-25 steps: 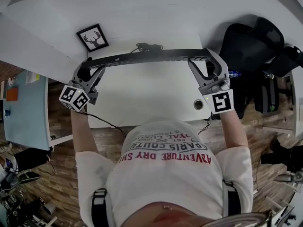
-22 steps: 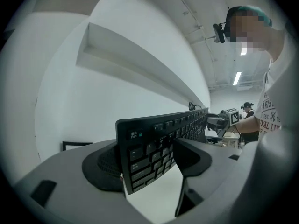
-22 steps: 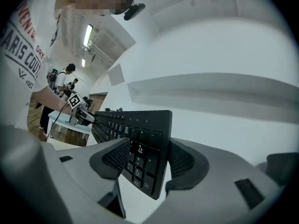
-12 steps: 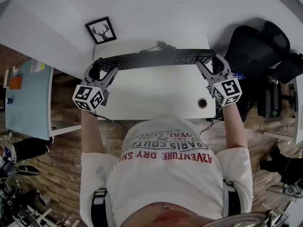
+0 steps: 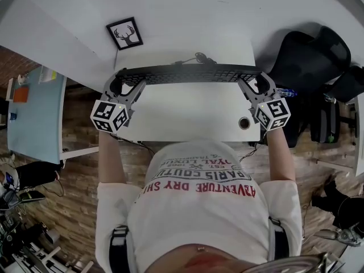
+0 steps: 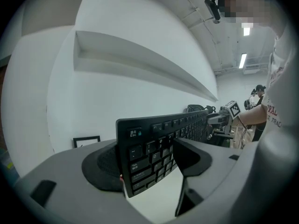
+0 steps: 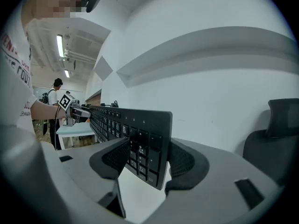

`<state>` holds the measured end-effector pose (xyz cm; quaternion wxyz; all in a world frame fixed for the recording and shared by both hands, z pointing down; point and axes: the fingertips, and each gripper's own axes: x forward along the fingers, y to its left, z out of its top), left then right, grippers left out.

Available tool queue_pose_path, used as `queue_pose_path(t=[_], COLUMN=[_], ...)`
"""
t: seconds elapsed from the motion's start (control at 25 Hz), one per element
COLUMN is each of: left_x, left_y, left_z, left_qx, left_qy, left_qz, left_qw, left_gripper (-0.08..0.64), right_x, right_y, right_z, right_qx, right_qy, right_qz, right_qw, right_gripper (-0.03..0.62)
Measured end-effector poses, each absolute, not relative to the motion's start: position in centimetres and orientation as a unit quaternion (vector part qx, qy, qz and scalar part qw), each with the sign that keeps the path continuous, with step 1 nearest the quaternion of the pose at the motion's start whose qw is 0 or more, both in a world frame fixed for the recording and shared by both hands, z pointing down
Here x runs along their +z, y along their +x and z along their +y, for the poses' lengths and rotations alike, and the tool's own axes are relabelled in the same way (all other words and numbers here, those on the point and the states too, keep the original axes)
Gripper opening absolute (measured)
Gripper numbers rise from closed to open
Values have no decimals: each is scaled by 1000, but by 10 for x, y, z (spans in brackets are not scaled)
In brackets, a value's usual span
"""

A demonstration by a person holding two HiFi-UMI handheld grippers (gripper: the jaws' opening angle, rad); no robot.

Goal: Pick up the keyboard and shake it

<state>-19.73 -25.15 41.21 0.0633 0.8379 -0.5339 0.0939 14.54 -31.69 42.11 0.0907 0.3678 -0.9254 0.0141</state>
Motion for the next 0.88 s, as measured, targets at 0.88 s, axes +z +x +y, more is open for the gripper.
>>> queue_pose_path(t=[0.88], left_x=[419], left_y=[-203], left_z=[-253], left_qx=[99], left_qy=[839], left_qz=[-531], left_qw=[70], left_gripper=[319], right_x=[428], right_y=[140], right_z=[-315], right_qx=[25], right_qy=[369], right_qz=[-923], right_qw=[106], right_gripper=[262])
